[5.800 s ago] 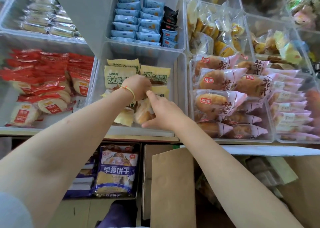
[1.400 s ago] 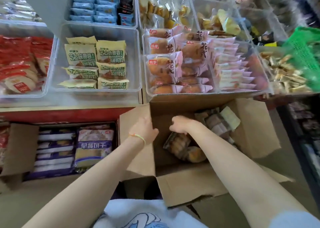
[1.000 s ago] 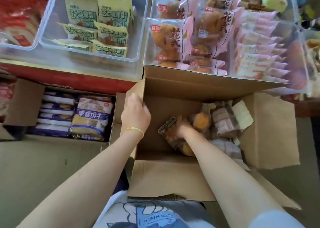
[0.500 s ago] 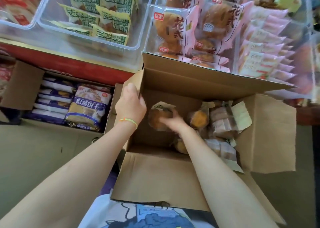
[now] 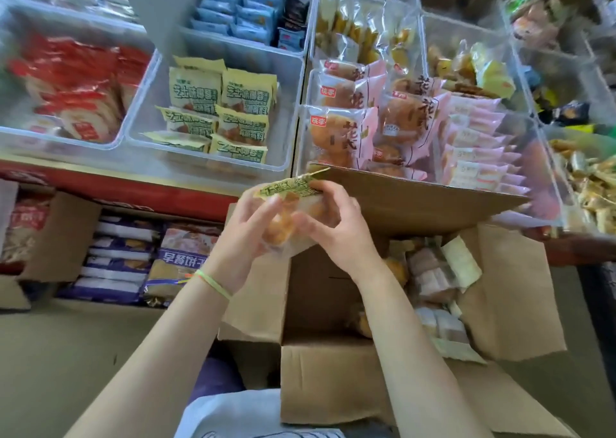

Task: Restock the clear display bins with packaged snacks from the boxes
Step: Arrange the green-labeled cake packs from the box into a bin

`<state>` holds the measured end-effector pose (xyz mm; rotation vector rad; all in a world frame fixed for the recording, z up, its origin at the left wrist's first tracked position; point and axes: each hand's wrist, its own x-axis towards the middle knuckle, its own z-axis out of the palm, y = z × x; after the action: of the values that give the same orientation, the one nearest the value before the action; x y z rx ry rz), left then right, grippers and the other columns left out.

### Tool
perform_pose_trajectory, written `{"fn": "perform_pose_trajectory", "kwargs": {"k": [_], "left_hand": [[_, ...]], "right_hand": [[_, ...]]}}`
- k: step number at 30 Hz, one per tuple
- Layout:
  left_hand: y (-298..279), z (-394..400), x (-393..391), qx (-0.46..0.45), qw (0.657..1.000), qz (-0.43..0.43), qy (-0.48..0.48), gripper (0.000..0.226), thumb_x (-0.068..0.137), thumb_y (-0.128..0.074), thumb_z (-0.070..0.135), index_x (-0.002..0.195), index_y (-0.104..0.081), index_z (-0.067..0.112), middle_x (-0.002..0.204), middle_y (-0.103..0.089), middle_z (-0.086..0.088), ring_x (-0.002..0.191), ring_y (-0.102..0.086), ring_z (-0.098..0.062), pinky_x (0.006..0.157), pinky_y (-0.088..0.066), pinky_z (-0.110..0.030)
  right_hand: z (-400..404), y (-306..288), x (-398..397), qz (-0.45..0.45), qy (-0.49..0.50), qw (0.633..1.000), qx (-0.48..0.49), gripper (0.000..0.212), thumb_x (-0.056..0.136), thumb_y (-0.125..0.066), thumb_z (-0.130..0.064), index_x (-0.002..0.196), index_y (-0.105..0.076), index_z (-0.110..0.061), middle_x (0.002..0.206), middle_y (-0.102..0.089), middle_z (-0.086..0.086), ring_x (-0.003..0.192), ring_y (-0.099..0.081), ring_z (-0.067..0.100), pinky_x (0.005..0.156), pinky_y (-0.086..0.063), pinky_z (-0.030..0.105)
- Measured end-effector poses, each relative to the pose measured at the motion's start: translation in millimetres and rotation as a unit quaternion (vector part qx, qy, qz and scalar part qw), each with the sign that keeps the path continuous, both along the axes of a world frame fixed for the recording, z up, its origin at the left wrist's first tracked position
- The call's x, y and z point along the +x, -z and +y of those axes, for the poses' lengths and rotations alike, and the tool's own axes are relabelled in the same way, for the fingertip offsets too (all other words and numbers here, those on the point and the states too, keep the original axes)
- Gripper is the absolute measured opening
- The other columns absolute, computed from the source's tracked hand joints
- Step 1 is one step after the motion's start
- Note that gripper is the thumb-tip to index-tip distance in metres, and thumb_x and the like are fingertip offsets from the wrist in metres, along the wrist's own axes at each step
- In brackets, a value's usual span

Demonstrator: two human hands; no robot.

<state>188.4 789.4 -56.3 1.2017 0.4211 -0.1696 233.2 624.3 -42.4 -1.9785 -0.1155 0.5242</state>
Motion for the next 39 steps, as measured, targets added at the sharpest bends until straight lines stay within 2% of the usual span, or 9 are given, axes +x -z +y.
{"fn": "perform_pose_trajectory", "kwargs": {"k": [4,9,12,16,19,26,29,33,39], "left_hand": [[-6,63,10,-0.031,0.999,-0.014,0.003,0.065,0.079,-0.079,0.030,0.134,-0.047,0.018,0.122,-0.065,-0.011,0.104,-0.066,-0.027,0.077,-0.053,-0.041],[-4,142,28,-0.043,0.997,-0.009,0.058,0.074,0.070,-0.080,0.024,0.134,-0.046,0.008,0.132,-0.058,-0.021,0.121,-0.058,-0.039,0.099,-0.045,-0.057],[-8,182,40,-0.048,0.988,-0.044,0.143,0.076,0.069,-0.079,0.022,0.137,-0.046,0.010,0.135,-0.057,-0.018,0.125,-0.056,-0.034,0.102,-0.045,-0.052],[-15,225,66,-0.016,0.978,-0.092,0.186,0.070,0.064,-0.079,0.011,0.128,-0.050,0.012,0.106,-0.065,0.001,0.096,-0.062,-0.010,0.078,-0.052,-0.025],[-16,248,93,0.018,0.969,-0.108,0.222,0.072,0.060,-0.080,0.018,0.128,-0.052,0.019,0.112,-0.061,-0.005,0.099,-0.060,-0.014,0.086,-0.052,-0.032],[13,268,173,0.183,0.975,-0.101,0.070,0.057,0.065,-0.073,0.053,0.116,-0.063,0.030,0.119,-0.065,-0.001,0.112,-0.061,-0.016,0.096,-0.049,-0.033],[36,279,205,0.379,0.919,-0.109,-0.021,0.053,0.086,-0.047,0.049,0.123,-0.061,0.014,0.129,-0.057,-0.008,0.123,-0.049,-0.023,0.102,-0.035,-0.031],[69,288,231,0.617,0.773,-0.028,0.144,0.059,0.093,-0.056,0.028,0.148,-0.036,0.022,0.159,-0.012,-0.026,0.147,-0.017,-0.037,0.117,-0.026,-0.046],[84,287,256,0.641,0.751,-0.001,0.159,0.050,0.092,-0.051,0.029,0.140,-0.037,0.029,0.151,-0.019,-0.023,0.114,-0.050,-0.043,0.084,-0.050,-0.045]], "right_hand": [[54,-13,10,-0.063,0.019,0.998,0.003,0.054,0.088,-0.062,-0.059,0.138,-0.050,-0.042,0.134,-0.051,-0.011,0.120,-0.049,-0.001,0.101,-0.043,0.024],[121,-18,24,-0.060,0.073,0.995,0.006,0.031,0.095,-0.062,-0.041,0.124,-0.068,-0.031,0.117,-0.062,-0.004,0.109,-0.058,0.005,0.098,-0.045,0.027],[158,-19,34,-0.014,0.111,0.991,0.072,0.023,0.090,-0.069,-0.034,0.112,-0.063,-0.035,0.117,-0.064,0.001,0.110,-0.063,0.014,0.099,-0.051,0.037],[199,-22,49,0.119,0.221,0.950,0.187,0.048,0.090,-0.072,-0.021,0.129,-0.046,-0.020,0.117,-0.067,0.004,0.107,-0.066,0.020,0.096,-0.051,0.038],[215,-22,64,0.206,0.199,0.926,0.246,0.047,0.085,-0.070,-0.030,0.129,-0.059,-0.018,0.119,-0.072,0.006,0.112,-0.068,0.023,0.097,-0.053,0.041],[243,-19,139,0.216,0.211,0.936,0.180,0.023,0.103,-0.054,-0.021,0.124,-0.061,-0.015,0.109,-0.070,0.005,0.096,-0.066,0.029,0.080,-0.057,0.057],[256,-25,179,0.165,0.239,0.939,0.186,0.018,0.104,-0.050,-0.019,0.120,-0.059,-0.017,0.107,-0.067,0.006,0.095,-0.065,0.027,0.075,-0.056,0.051],[278,-25,238,0.073,0.264,0.944,0.182,0.013,0.105,-0.050,-0.018,0.110,-0.062,-0.016,0.110,-0.067,0.009,0.100,-0.064,0.031,0.083,-0.051,0.051],[310,21,316,-0.011,0.198,0.978,0.071,0.009,0.091,-0.068,-0.028,0.088,-0.068,-0.020,0.107,-0.073,0.007,0.107,-0.068,0.032,0.095,-0.052,0.059]]}}
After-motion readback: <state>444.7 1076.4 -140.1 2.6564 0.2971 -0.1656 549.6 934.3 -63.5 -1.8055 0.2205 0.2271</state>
